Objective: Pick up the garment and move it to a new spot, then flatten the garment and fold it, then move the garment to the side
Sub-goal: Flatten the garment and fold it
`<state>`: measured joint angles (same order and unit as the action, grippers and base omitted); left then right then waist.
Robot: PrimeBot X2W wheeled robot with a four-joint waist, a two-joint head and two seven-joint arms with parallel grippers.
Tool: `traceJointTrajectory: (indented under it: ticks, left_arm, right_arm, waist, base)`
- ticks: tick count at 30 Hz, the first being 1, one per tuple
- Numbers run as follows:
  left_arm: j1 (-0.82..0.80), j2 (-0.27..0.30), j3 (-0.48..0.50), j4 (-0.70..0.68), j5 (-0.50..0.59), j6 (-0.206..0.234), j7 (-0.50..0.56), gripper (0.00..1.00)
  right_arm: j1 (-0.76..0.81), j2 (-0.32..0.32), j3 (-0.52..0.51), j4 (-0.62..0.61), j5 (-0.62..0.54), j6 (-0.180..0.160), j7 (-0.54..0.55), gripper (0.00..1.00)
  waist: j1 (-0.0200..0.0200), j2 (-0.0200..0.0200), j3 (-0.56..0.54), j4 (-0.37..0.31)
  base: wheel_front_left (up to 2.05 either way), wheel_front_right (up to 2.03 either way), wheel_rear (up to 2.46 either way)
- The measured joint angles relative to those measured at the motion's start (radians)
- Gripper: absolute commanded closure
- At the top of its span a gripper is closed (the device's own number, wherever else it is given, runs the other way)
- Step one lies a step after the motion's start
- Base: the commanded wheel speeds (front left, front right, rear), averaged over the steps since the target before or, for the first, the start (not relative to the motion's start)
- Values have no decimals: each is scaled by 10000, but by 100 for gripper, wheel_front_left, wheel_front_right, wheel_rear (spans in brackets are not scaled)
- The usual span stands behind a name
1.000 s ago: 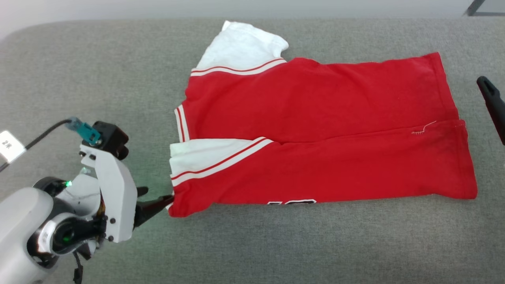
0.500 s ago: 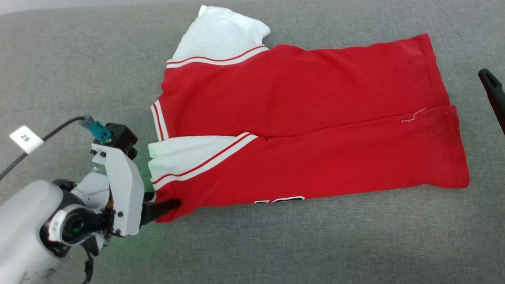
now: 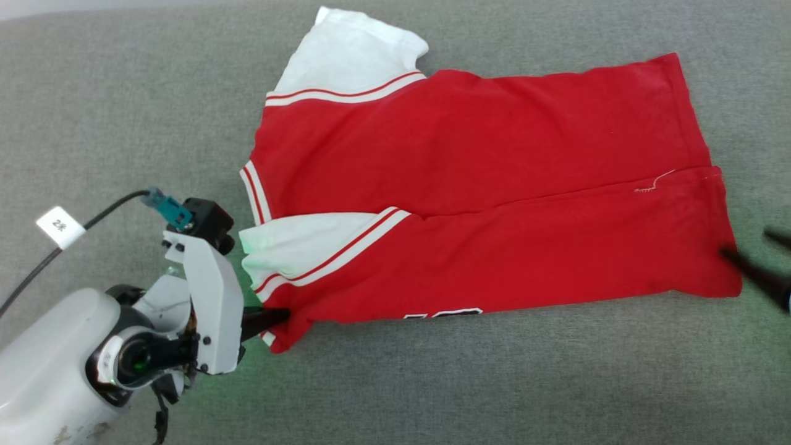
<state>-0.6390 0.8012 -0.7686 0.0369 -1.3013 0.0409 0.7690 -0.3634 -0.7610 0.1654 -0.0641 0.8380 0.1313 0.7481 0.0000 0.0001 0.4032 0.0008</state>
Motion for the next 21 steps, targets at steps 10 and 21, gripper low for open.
traceJointTrajectory:
  ticks: [10,21]
  left_arm:
    - [-237,-382,-82,23,284,-366,-274,100]
    - [-389,-725,-113,180,397,-602,-573,100]
  right_arm:
    - [-338,-17,357,290,40,0,1599,0]
    - [-784,92,773,761,-282,0,1929,100]
  waist:
    - [0,0,346,283]
    - [-1,0,519,547]
  base:
    - [0,0,0]
    - [0,0,0]
